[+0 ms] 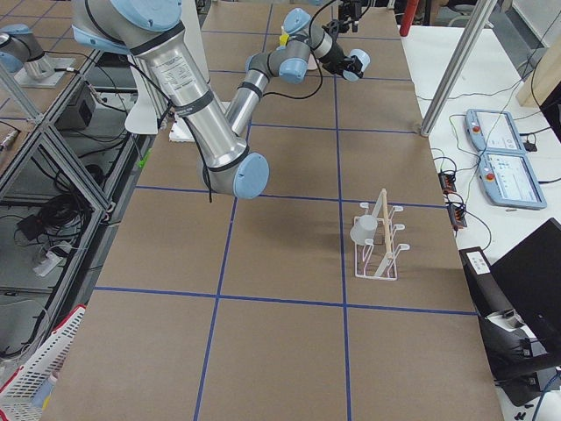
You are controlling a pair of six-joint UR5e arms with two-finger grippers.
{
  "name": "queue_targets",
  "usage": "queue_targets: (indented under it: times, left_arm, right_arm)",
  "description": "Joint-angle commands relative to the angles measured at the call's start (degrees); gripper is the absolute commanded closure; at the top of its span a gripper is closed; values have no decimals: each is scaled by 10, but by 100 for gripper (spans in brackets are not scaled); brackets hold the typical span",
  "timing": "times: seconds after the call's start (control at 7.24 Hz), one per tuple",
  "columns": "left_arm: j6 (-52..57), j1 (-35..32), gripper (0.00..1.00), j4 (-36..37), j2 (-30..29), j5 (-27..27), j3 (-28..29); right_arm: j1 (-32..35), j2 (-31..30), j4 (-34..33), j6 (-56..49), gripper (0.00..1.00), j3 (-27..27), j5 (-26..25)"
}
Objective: Transfer IKEA cup to right arm and place on rack
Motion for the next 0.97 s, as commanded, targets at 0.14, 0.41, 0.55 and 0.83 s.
queue_targets:
  times: [0.14,0.41,0.55,0.83]
  left_arm:
    - [64,1,0,-1,43,15,0]
    - [67,1,0,-1,51,15,-5]
    - [67,1,0,-1,51,16,-4]
    - [67,2,0,-1,52,20,-5]
  right_arm:
    - [87,-1,-153,-267,61,17,0]
    - [154,-30,-181,-481,61,12,-7]
    - [179,-41,-180,-572,61,-8,-20]
    - [201,-41,-175,-757,62,-65,-80]
